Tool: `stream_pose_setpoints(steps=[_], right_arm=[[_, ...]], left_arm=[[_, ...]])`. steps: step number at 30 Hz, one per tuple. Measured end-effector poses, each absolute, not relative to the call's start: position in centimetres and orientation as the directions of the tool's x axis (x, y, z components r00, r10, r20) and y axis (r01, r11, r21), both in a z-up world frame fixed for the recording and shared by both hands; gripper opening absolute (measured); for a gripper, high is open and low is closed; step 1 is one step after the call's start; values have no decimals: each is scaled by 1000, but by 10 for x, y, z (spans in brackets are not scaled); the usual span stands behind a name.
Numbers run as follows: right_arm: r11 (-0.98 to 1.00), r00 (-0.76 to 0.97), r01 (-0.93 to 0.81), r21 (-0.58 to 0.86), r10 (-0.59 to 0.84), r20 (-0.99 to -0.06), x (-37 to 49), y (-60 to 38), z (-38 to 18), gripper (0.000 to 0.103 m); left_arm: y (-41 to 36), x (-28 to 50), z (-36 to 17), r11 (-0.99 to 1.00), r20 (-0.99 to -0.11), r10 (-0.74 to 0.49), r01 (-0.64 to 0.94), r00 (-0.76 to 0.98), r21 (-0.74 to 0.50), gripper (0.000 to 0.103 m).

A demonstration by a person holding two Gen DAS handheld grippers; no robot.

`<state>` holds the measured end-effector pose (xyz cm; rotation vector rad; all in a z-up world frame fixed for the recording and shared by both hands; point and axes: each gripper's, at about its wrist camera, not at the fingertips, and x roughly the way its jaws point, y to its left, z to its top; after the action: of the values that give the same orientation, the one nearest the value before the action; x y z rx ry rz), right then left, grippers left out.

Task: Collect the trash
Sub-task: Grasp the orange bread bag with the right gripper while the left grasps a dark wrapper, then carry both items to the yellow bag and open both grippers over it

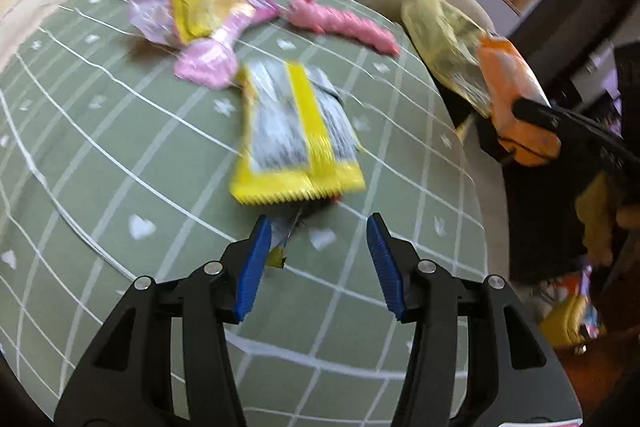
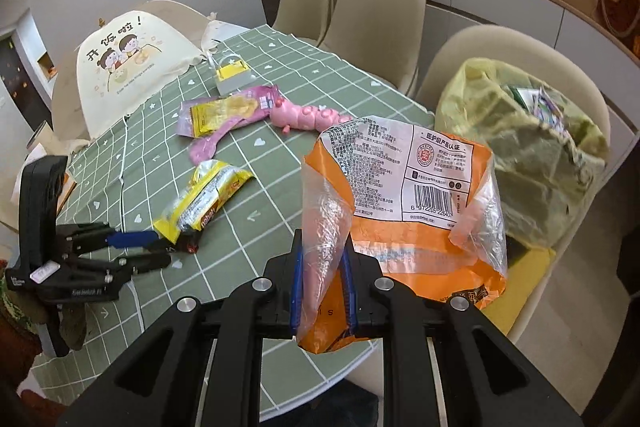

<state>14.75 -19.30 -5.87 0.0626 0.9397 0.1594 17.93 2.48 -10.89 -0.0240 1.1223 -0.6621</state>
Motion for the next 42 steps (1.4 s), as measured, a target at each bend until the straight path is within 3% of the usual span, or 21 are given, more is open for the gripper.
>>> stream_pose_setpoints(steps=[10,17,23,25,31,42], right_arm=[[988,603,-49,149,148,-784,123,-216,-59,17],[986,612,-19,164,141,-778,107,-229,-60,17],[982,620,14,188,139,-772,96,-238,-63,17],[980,627,21,198,141,-766,95,-240,-62,17],[979,650,16,205,146,-745,93,-239,-51,17],[986,728,-58,155,148,-669,97,-240,9,17]], left_arm=[[0,192,-106,816,-822,-484,494,299,-300,47],[9,227,-98,809,-776,-532,474,337,-349,47],[-2,225,-105,799,-832,-481,529,276,-286,47],[-5,220,-109,805,-850,-455,530,266,-265,42],[-14,207,-112,848,-879,-379,489,289,-205,10],[-7,183,-6,831,-727,-511,481,459,-280,9]])
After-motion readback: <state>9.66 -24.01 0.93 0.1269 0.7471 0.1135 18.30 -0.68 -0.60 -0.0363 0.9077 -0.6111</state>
